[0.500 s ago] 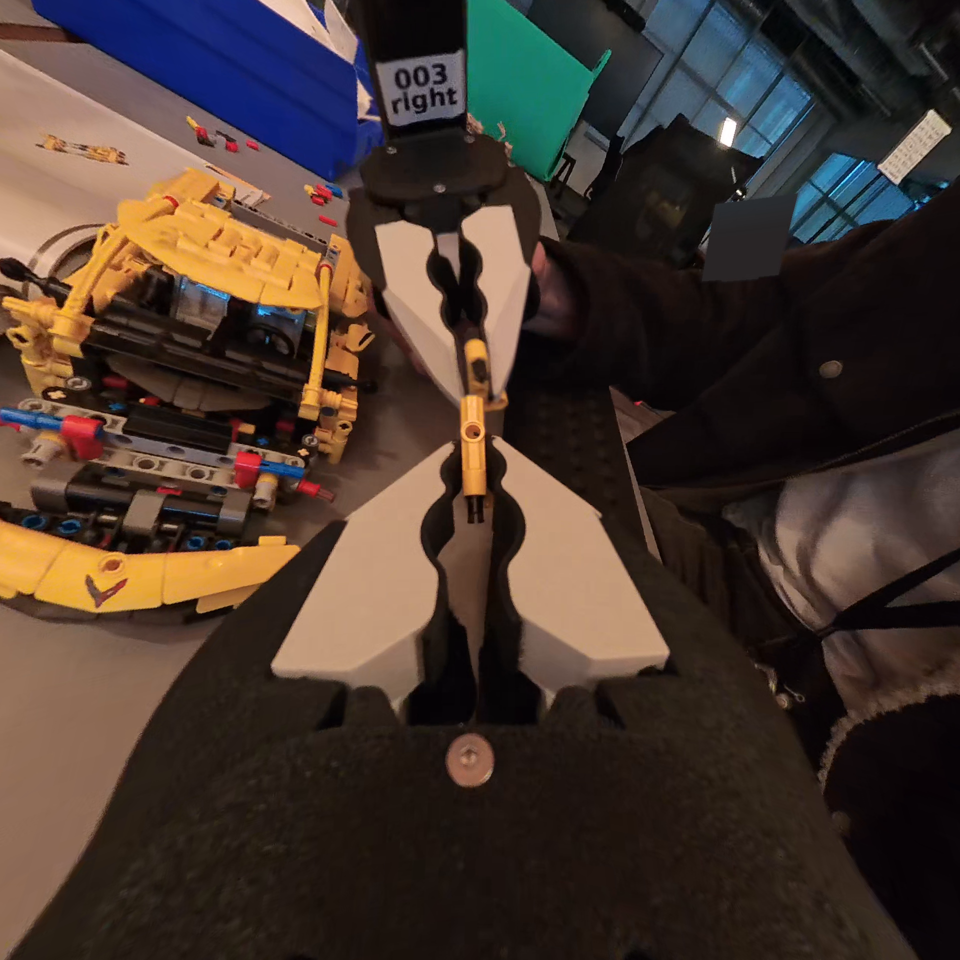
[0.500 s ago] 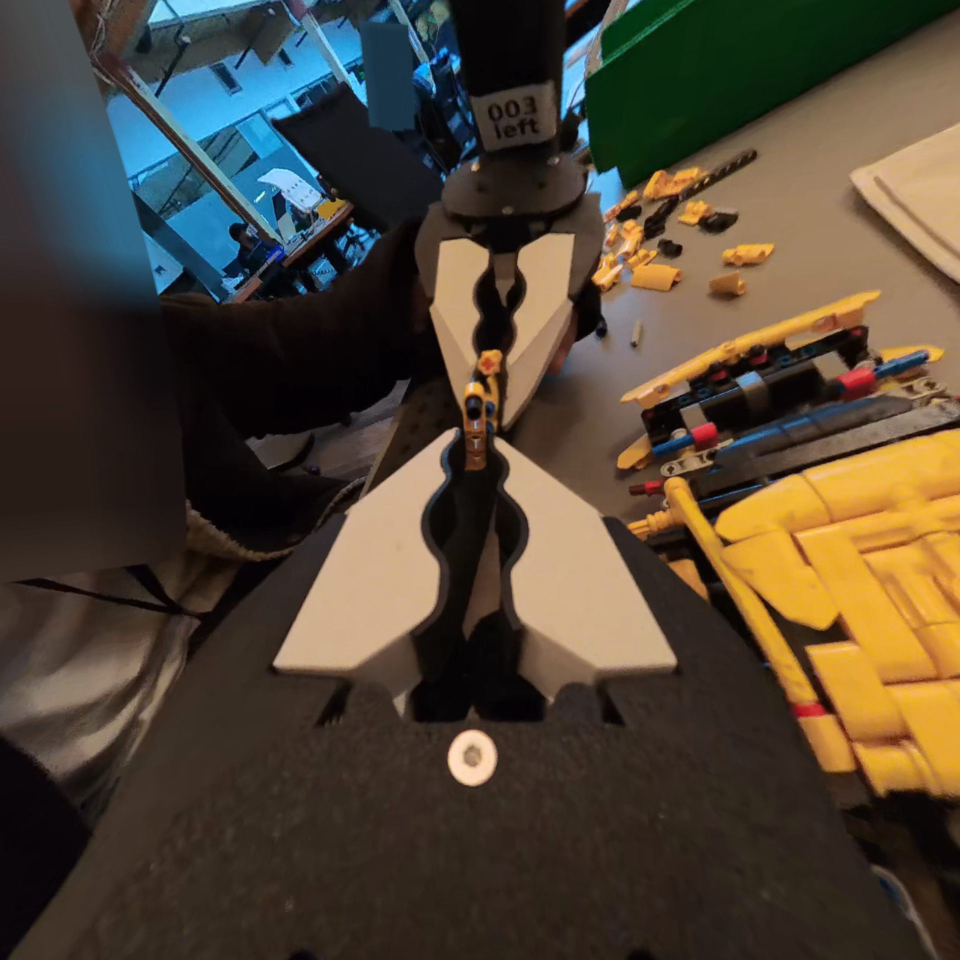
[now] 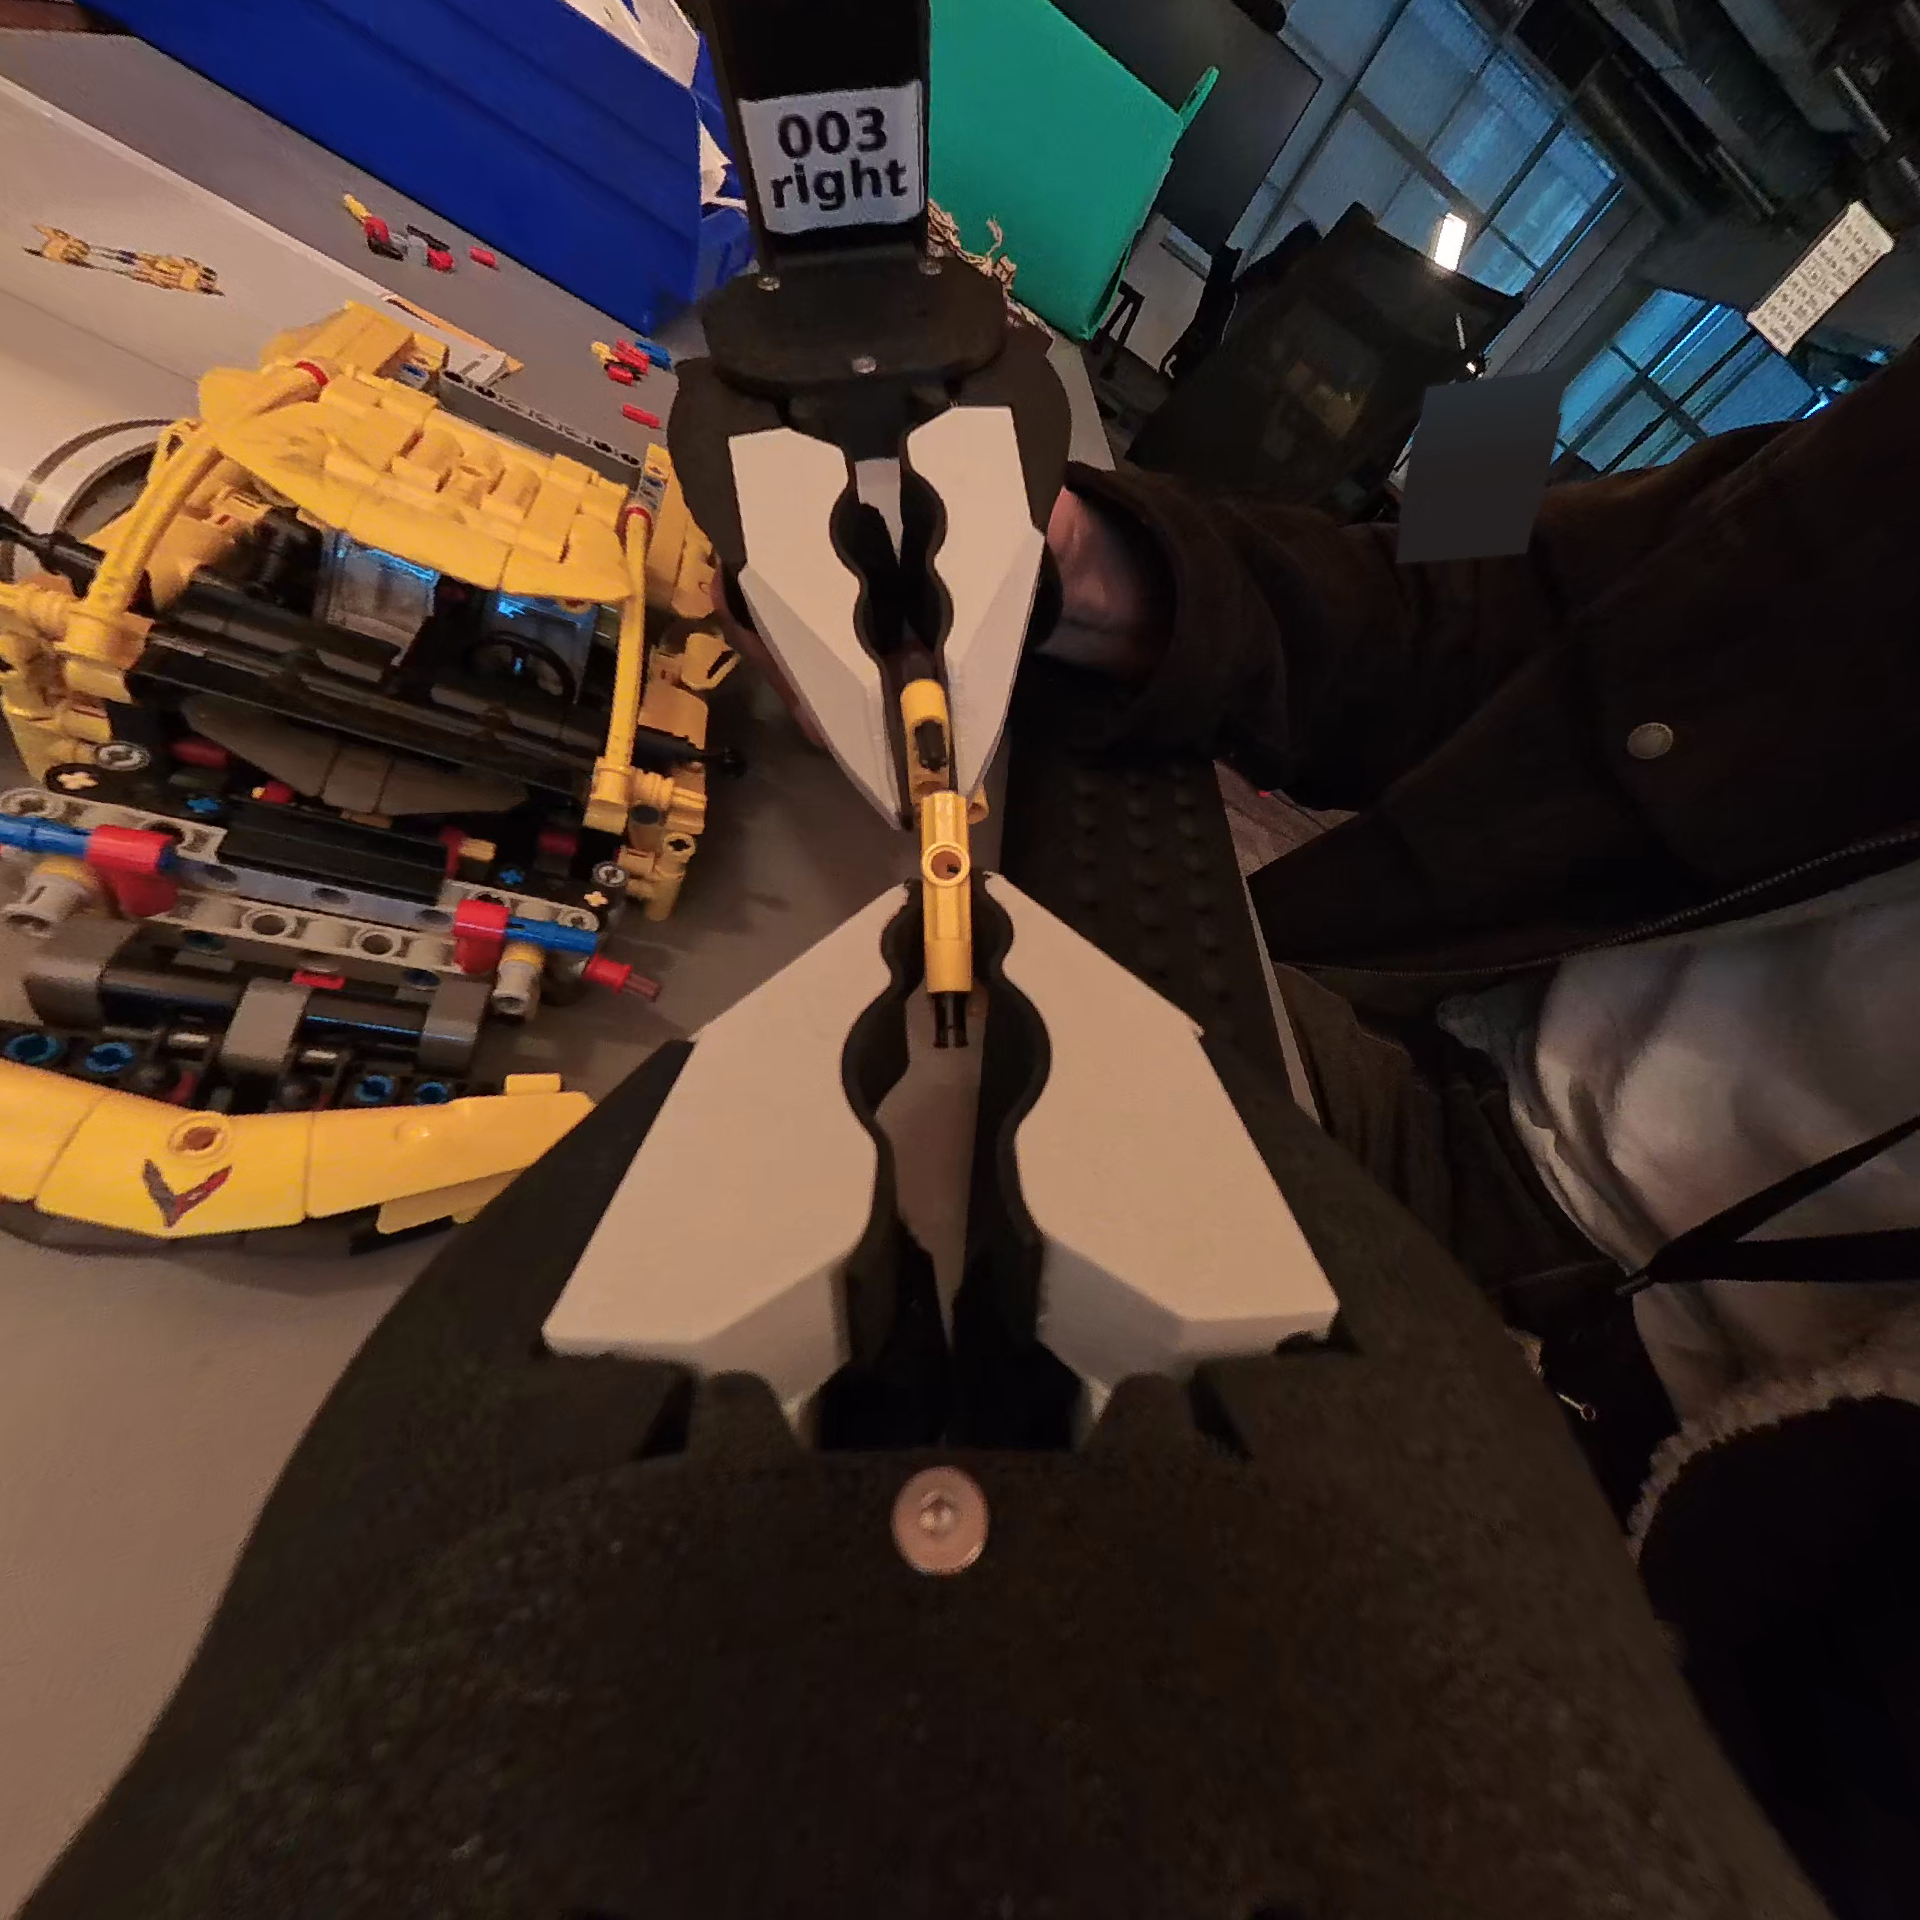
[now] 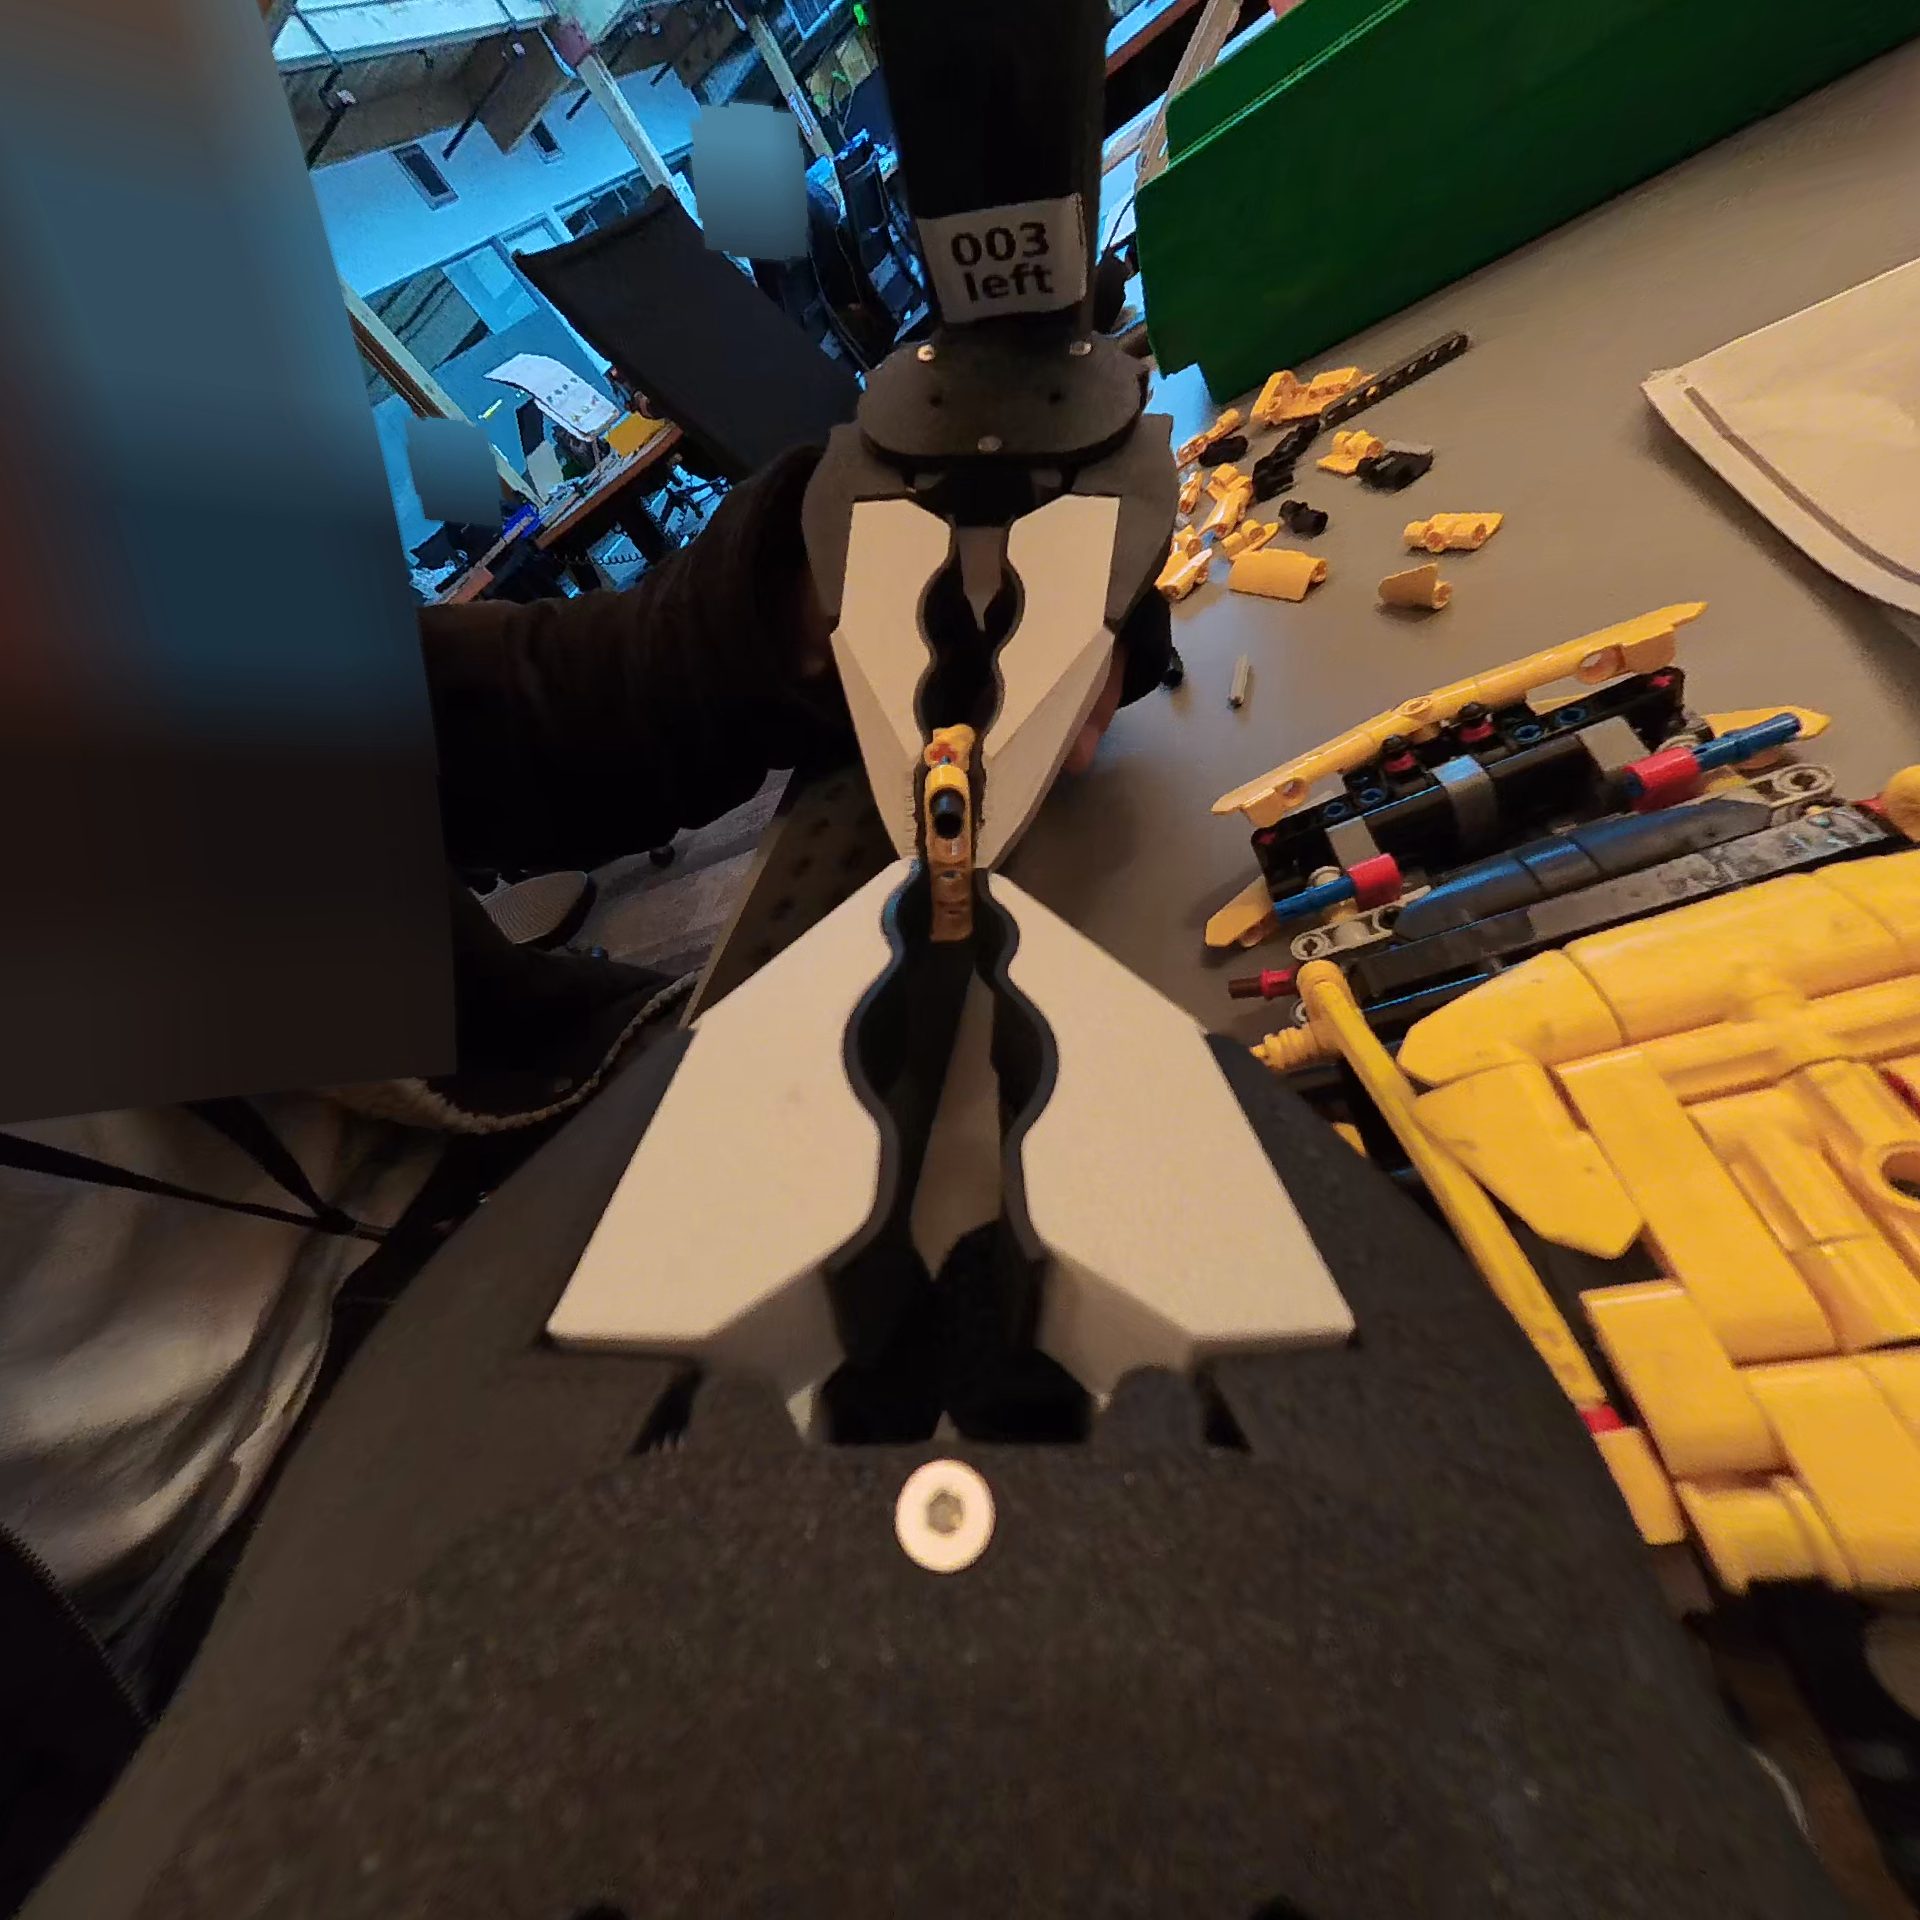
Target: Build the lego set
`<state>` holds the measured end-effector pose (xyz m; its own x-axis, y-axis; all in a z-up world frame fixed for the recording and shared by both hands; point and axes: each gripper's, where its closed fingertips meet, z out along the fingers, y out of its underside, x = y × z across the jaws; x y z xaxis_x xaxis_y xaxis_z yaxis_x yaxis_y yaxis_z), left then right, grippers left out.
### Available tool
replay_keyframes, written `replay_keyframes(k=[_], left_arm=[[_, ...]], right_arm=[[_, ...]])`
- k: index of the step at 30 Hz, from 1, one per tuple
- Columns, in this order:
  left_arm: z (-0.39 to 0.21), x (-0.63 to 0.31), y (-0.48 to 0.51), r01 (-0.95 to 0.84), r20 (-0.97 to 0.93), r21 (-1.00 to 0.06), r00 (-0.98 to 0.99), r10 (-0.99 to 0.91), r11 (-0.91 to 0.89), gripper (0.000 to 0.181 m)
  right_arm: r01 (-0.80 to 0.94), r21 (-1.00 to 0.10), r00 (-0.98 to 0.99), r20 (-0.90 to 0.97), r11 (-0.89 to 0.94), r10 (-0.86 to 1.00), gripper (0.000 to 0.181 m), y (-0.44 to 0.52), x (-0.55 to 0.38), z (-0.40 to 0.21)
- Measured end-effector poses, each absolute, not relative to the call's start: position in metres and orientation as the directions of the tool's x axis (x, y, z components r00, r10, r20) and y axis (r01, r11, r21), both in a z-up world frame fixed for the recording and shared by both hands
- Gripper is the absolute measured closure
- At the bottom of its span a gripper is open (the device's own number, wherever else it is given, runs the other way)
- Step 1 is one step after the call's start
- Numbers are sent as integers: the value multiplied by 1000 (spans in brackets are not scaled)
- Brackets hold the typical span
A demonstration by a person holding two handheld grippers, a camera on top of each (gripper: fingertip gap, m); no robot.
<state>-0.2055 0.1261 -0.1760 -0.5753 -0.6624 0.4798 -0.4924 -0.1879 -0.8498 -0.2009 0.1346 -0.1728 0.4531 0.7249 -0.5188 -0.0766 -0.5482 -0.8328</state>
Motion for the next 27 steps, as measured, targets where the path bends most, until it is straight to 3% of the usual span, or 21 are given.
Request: replay_keyframes(k=[21, 27], left_arm=[[-175, -204, 130, -489, 488, -847, -564, -666, -207, 174], [-183, -203, 129, -498, 452, -853, -552, -700, -158, 175]], right_arm=[[-114, -837, 444, -524, -534, 726, 174, 137, -202, -169], [-53, -845, 490, -487, -533, 723, 175, 137, -201, -177]])
